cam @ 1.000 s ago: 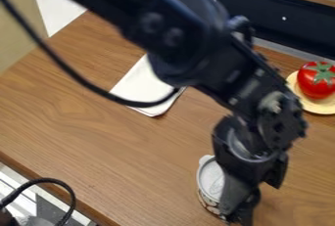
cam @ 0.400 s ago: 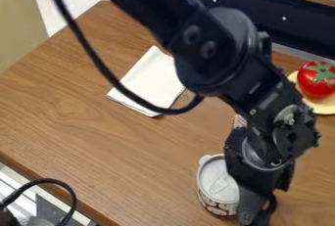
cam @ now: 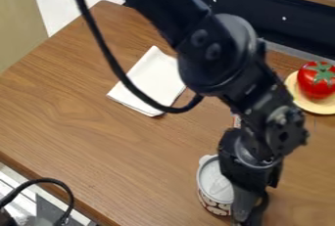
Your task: Move the can in the bottom center of the table
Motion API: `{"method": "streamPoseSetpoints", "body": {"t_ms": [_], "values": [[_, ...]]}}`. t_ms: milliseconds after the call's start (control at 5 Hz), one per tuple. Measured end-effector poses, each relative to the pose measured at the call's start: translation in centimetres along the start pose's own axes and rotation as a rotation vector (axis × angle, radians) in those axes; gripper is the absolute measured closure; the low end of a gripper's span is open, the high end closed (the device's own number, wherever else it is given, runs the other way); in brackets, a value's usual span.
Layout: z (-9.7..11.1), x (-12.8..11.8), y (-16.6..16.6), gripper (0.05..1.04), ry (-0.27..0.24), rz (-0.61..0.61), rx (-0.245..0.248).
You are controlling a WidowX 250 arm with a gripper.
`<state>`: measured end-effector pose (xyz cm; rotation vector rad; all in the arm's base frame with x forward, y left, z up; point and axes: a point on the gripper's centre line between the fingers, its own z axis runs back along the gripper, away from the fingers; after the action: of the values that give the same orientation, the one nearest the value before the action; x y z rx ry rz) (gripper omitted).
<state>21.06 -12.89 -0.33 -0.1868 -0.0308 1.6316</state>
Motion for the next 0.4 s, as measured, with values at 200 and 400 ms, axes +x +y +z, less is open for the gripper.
{"method": "streamPoseSetpoints", "body": {"t_ms": [200, 400], "values": [[-0.1, 1.3, -0.2, 0.086, -0.014, -0.005, 0.009], [-0.2, 3.3, 0.1, 0.086, -0.034, -0.014, 0.018]]}}
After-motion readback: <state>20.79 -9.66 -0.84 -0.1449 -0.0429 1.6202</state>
